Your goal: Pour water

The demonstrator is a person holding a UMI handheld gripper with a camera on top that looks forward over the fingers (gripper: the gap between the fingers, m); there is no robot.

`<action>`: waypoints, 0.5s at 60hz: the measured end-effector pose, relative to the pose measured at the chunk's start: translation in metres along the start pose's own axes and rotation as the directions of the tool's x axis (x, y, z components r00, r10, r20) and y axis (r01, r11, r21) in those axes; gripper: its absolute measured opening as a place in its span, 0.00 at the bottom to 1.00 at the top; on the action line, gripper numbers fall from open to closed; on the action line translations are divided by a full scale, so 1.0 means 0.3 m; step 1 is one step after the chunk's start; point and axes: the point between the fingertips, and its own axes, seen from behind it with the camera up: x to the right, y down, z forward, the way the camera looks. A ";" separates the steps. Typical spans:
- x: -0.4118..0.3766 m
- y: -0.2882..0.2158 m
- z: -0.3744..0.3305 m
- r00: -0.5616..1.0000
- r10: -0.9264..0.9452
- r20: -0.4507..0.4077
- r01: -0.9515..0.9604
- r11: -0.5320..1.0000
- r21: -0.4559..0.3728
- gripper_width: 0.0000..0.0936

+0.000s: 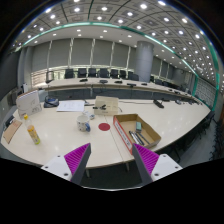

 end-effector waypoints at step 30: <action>-0.767 0.172 -0.032 0.962 -0.094 0.255 0.097 0.995 0.001 0.92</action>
